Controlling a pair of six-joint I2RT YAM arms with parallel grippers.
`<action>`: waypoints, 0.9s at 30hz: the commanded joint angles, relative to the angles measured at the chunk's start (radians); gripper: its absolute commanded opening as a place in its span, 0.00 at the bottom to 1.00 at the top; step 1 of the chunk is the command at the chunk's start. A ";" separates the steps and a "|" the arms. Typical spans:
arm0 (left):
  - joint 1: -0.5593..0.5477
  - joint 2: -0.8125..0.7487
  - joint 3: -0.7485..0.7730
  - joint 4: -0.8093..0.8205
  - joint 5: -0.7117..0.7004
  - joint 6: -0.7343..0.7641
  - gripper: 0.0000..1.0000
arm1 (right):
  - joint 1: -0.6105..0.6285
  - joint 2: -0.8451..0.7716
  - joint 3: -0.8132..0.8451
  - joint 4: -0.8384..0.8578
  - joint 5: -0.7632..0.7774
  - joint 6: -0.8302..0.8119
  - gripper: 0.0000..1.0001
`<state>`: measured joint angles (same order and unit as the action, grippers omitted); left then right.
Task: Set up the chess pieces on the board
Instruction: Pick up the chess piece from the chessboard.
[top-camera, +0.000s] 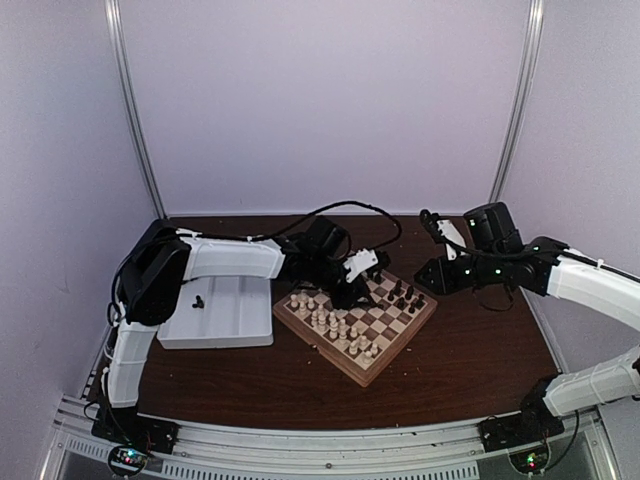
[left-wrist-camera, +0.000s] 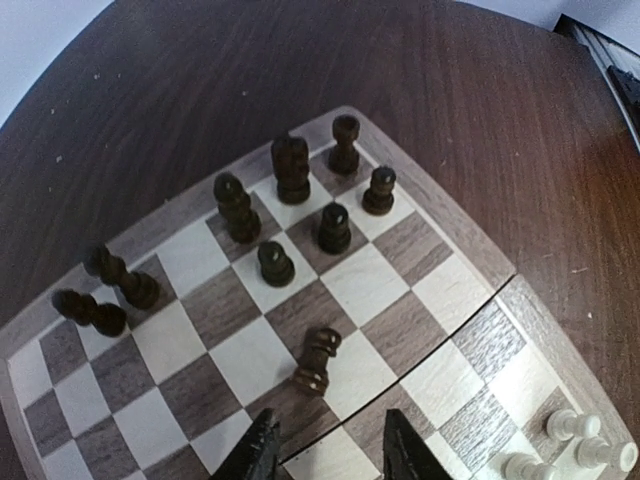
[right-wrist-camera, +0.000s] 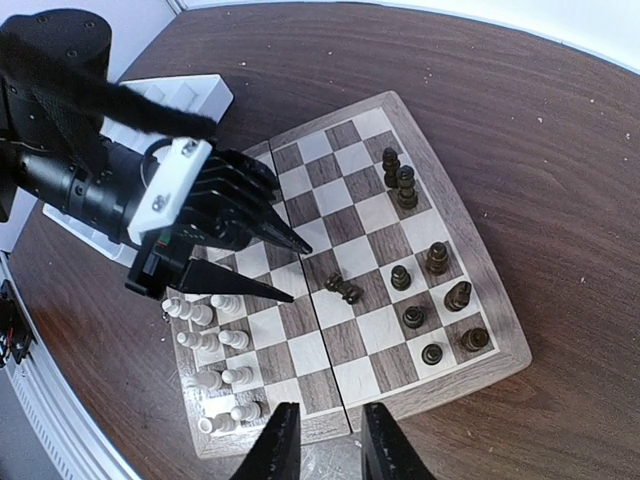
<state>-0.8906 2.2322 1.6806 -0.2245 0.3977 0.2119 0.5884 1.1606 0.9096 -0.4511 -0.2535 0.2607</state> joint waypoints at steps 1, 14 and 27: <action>-0.001 0.038 0.095 -0.045 0.058 0.050 0.36 | -0.006 -0.026 -0.006 0.019 0.031 -0.008 0.24; -0.001 0.151 0.295 -0.203 0.101 0.083 0.33 | -0.010 -0.207 -0.069 0.055 0.149 0.002 0.26; -0.001 0.200 0.350 -0.276 0.069 0.126 0.28 | -0.012 -0.246 -0.084 0.063 0.164 0.004 0.27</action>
<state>-0.8906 2.4035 1.9999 -0.4908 0.4690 0.3126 0.5827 0.9218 0.8387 -0.4202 -0.1085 0.2611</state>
